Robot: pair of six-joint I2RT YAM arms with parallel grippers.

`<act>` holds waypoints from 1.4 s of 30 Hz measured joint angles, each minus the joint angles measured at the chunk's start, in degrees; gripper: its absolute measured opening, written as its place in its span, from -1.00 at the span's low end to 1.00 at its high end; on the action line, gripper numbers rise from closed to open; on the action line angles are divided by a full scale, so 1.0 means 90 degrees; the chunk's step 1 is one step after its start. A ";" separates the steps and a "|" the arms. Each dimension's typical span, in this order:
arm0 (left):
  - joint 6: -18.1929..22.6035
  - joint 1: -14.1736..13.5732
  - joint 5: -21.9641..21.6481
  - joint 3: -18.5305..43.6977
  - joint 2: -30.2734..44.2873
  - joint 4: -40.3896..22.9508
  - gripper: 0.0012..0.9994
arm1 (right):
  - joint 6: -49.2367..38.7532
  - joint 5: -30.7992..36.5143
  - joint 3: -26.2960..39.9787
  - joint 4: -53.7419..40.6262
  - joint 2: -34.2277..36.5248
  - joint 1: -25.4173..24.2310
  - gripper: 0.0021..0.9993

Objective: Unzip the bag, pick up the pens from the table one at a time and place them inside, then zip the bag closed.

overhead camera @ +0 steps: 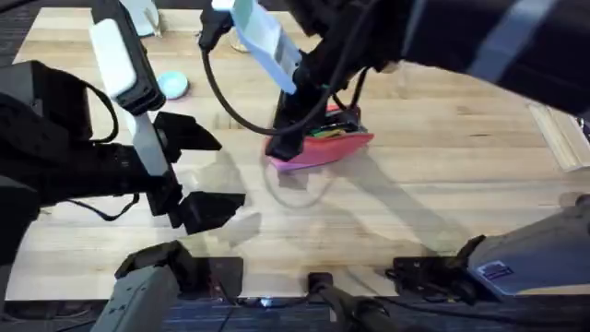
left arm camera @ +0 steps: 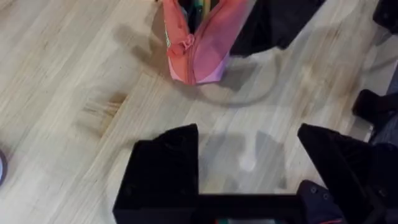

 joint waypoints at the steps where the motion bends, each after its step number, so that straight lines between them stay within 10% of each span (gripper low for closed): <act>1: 0.0000 0.0000 0.0000 0.0000 0.0000 -0.0001 0.99 | 0.0018 0.0001 0.0000 0.0055 0.0094 0.0000 0.99; 21: 0.0000 0.0000 0.0000 0.0000 0.0000 0.0000 0.99 | 0.0538 0.0000 0.0000 0.0716 0.0877 0.0012 0.98; 28: 0.0000 0.0000 0.0000 0.0000 0.0000 0.0000 0.99 | 0.0711 0.0002 0.0000 0.0731 0.0879 0.0012 0.15; 37: 0.0000 0.0000 0.0000 0.0000 0.0000 0.0000 0.99 | 0.0878 0.0000 0.0000 0.0501 0.0879 0.0012 -0.15; 39: 0.0000 0.0000 0.0000 0.0000 0.0000 0.0000 0.99 | 0.0925 -0.0078 0.0000 0.0466 0.0879 0.0025 -0.57; 42: 0.0000 0.0000 0.0000 0.0000 0.0000 0.0000 0.99 | 0.0948 -0.0097 0.0000 0.0514 0.0879 0.0061 -0.68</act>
